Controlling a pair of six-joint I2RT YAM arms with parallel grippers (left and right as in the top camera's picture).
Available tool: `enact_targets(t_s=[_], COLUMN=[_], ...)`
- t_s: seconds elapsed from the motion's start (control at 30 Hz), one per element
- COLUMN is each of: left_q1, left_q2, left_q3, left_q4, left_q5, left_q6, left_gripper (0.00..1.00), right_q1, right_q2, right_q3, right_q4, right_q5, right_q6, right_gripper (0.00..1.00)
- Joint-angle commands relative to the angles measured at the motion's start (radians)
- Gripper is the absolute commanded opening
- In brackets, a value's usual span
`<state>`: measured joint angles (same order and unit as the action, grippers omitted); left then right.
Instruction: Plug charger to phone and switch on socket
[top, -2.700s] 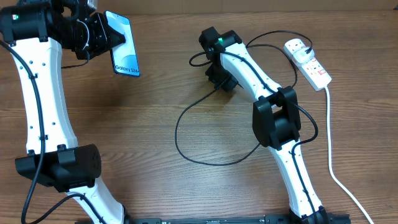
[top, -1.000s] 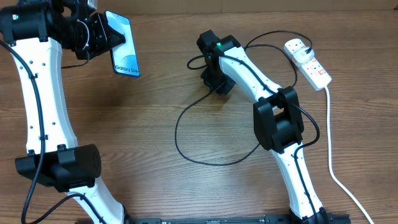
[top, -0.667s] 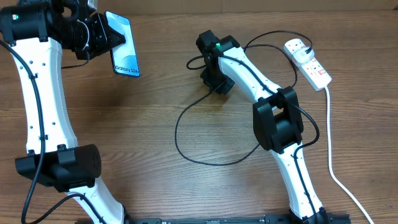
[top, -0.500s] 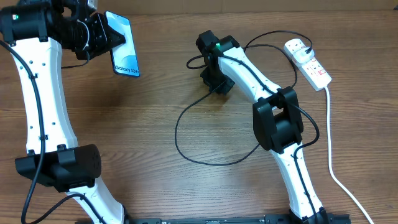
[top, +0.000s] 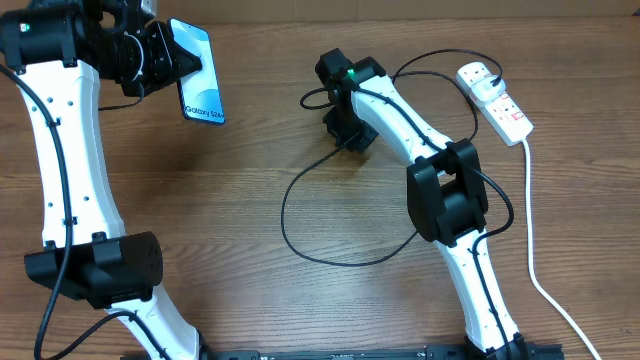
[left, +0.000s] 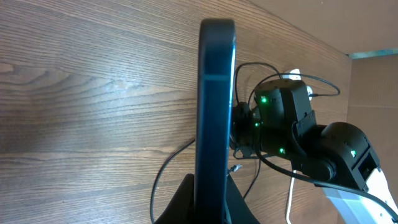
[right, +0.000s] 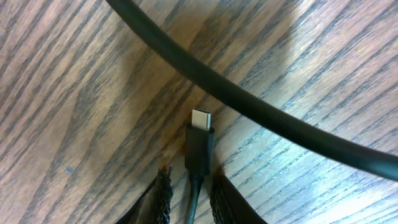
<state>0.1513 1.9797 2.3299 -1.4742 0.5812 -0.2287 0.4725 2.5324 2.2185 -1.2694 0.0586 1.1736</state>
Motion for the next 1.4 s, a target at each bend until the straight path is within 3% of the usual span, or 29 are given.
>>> enact_targets(t_s=[0.0,0.77,0.93,1.17,1.37], left_q1=[-0.003,-0.003,-0.003,-0.003,-0.003], left_q2=[-0.005,-0.005,-0.005,-0.005,-0.005], left_q3=[0.006,0.007,0.007,0.007,0.007], left_q4=[0.003,-0.008,-0.011,-0.011,-0.011], left_q5=[0.011,0.01,0.01,0.01,0.011], left_q6=[0.023,0.027,0.028,0.028,0.027], left_gripper=[0.04,0.04,0.04,0.04,0.04], right_q1=[-0.032,-0.039,-0.042,-0.042,-0.042], right_q2=[0.081,0.081,0.081,0.081,0.079], right_q3=[-0.052,-0.052,-0.052,-0.052,-0.045], right_q4=[-0.008,0.005,0.0,0.004,-0.008], right_q5=[0.044,0.053,0.053,0.028,-0.005], right_q6=[0.008,0.009,0.008,0.008,-0.004], right_gripper=[0.22,0.25,0.21,0.04,0.04])
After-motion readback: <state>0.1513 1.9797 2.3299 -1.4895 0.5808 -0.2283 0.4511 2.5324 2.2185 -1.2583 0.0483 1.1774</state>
